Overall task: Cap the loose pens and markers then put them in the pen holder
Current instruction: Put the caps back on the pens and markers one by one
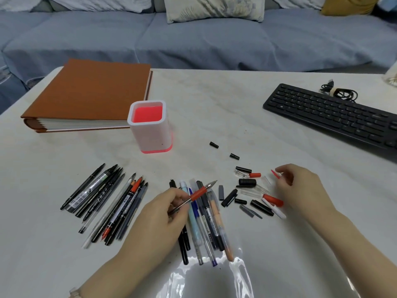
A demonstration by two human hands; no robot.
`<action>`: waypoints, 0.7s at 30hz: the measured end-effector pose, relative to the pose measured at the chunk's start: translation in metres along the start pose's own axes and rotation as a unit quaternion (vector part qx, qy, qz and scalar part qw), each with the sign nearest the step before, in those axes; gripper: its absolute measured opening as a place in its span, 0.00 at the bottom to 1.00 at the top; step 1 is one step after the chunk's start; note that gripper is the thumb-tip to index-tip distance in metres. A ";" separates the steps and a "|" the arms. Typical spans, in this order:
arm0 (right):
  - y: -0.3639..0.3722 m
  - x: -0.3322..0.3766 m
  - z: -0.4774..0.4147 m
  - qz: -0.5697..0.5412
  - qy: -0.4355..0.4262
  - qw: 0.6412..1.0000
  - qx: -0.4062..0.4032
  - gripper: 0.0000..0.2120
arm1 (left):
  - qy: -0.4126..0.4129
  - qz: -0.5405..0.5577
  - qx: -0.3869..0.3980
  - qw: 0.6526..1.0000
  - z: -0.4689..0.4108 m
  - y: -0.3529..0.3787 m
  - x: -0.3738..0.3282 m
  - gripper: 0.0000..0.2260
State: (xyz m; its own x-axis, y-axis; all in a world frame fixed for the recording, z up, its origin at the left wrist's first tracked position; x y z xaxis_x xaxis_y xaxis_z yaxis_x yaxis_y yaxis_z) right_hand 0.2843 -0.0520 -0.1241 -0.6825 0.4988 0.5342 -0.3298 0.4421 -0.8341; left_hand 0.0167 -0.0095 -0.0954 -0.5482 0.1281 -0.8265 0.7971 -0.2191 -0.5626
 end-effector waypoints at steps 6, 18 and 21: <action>-0.012 0.046 0.028 -0.257 0.007 0.963 0.085 0.08 | 0.004 0.015 0.018 1.000 0.003 -0.002 -0.001 0.09; -0.005 0.071 0.060 -0.469 0.114 0.854 0.192 0.07 | 0.035 0.020 0.017 0.999 0.010 -0.011 -0.004 0.10; -0.001 0.073 0.063 -0.493 0.138 0.835 0.201 0.05 | 0.041 0.019 0.018 0.999 0.012 -0.012 -0.004 0.10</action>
State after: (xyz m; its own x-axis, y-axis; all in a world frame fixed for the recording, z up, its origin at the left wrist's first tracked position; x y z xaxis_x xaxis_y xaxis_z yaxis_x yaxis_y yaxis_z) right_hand 0.1934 -0.0633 -0.0929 0.2079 0.2180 0.9536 -0.8732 0.4807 0.0805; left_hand 0.0067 -0.0189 -0.0850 -0.4937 0.1966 -0.8471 0.8066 -0.2607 -0.5306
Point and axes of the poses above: each hand's wrist, its own z-axis away from the middle knuckle, its own y-axis out of the palm, x = y × z, the point moved 2 cm from there along -z, towards the middle knuckle, and after that the axes turned 11 degrees about -x, right-handed, at the moved point
